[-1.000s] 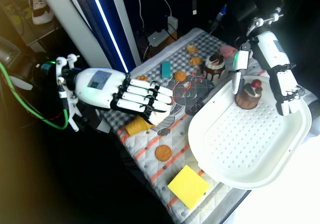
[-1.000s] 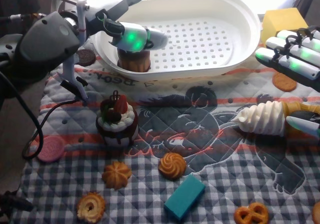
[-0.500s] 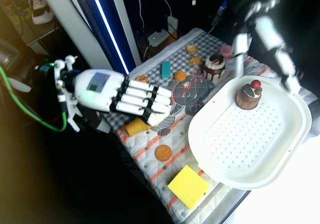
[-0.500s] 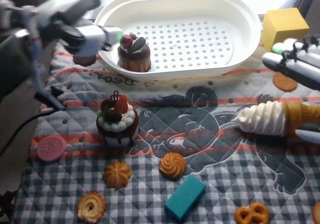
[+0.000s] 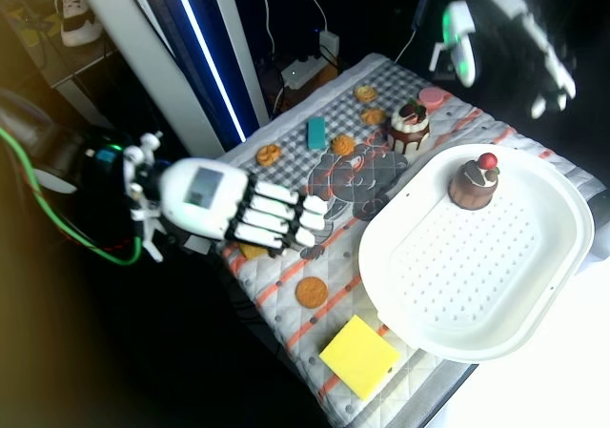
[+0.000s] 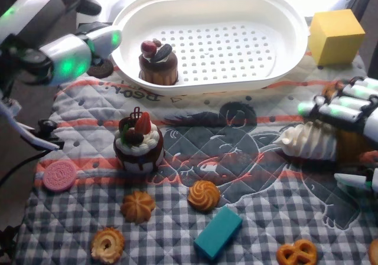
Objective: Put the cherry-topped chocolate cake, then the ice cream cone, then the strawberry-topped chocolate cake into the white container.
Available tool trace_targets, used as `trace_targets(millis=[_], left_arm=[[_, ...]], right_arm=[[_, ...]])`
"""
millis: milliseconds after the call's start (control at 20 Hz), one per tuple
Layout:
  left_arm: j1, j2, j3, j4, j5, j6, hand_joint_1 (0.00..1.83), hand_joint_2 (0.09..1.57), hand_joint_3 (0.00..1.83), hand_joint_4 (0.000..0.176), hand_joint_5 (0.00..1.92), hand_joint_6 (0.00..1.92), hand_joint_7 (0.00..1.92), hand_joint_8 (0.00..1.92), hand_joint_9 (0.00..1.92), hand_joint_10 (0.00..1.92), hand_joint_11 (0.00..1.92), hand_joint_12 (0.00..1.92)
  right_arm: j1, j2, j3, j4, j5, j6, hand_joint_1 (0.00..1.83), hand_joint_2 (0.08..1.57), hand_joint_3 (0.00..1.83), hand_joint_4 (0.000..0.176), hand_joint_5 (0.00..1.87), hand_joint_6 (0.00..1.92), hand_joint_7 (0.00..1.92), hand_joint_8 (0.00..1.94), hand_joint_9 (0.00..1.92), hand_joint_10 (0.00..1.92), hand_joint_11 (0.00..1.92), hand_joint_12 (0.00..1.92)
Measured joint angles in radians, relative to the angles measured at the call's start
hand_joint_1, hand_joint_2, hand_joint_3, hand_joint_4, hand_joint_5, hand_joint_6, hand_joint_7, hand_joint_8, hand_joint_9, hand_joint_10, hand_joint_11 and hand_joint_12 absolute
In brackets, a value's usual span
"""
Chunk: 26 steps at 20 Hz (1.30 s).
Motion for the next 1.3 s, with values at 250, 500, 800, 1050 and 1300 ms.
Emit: trace_targets(millis=[250,500,800,1050,1300], left_arm=[[0.027,0.015,-0.026,0.013,-0.058,0.0,0.8,1.36,0.0,0.131,0.12,0.0,0.12,0.0,0.09,0.02,0.0,0.49],[0.059,0.032,-0.047,0.013,-0.093,0.0,0.73,1.38,0.0,0.099,0.12,0.0,0.15,0.0,0.13,0.03,0.0,0.82],[0.118,0.051,-0.08,0.015,-0.144,-0.001,0.79,1.41,0.0,0.089,0.1,0.0,0.1,0.0,0.08,0.01,0.0,0.57],[0.154,0.059,-0.09,-0.012,-0.163,-0.001,0.78,1.39,0.0,0.093,0.1,0.01,0.08,0.01,0.07,0.01,0.0,0.47],[0.196,0.058,-0.111,-0.006,-0.187,-0.001,0.86,1.39,0.0,0.095,0.14,0.01,0.07,0.0,0.06,0.0,0.0,0.46]], right_arm=[[0.008,-0.041,0.039,0.028,0.031,0.009,1.14,1.32,0.01,0.0,0.58,1.44,0.68,1.71,0.71,1.84,0.81,1.92],[0.014,0.019,-0.015,-0.011,0.033,0.005,1.17,1.3,0.0,0.0,0.54,1.41,0.79,1.58,0.89,1.7,0.9,1.92],[0.09,0.065,-0.034,-0.026,0.122,-0.011,1.18,1.29,0.0,0.0,0.58,1.36,0.79,1.59,0.89,1.7,0.92,1.92],[0.162,0.062,-0.029,-0.044,0.122,-0.046,1.17,1.3,0.01,0.0,0.64,1.45,0.69,1.63,1.03,1.92,1.13,1.92],[0.325,-0.011,0.058,-0.031,0.051,-0.101,1.14,1.31,0.01,0.0,0.59,1.38,0.78,1.77,0.88,1.88,0.97,1.92]])
